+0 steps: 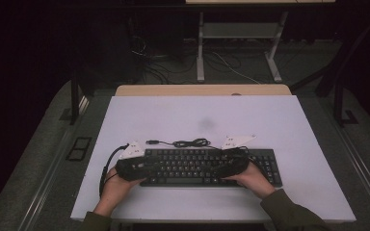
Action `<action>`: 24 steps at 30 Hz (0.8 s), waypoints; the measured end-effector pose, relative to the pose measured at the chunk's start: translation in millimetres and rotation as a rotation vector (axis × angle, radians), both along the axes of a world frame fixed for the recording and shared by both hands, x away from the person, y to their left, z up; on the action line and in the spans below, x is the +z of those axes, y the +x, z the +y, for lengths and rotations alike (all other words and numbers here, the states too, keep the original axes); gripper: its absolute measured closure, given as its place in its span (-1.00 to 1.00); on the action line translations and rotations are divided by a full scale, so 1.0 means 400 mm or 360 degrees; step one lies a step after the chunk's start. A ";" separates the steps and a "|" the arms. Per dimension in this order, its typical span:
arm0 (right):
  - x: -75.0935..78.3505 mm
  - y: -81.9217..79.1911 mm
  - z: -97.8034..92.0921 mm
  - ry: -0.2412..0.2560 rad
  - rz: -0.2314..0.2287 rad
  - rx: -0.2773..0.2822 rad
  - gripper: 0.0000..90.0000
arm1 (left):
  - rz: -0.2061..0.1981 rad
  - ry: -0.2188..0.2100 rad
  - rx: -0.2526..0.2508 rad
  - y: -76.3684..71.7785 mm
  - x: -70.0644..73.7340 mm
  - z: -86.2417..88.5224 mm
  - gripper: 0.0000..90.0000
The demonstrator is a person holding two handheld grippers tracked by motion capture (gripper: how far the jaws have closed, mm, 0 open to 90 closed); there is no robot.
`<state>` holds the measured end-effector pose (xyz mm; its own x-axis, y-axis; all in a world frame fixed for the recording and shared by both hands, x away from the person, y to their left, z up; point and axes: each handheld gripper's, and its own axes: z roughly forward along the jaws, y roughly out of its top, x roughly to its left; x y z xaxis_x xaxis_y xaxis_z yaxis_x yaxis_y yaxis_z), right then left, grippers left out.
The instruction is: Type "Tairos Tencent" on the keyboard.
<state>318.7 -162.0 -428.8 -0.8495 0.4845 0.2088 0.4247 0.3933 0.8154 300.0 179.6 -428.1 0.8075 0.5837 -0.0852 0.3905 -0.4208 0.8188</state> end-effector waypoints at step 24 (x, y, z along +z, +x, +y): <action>-0.002 -0.001 0.003 -0.0003 0.0002 0.0000 -0.38 | 0.0069 0.0090 -0.0036 0.006 -0.013 0.004 0.97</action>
<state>318.2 -161.0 -429.5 -0.8491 0.4852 0.2087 0.4258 0.3950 0.8141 302.6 181.3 -433.5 0.8168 0.5703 -0.0875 0.4148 -0.4750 0.7761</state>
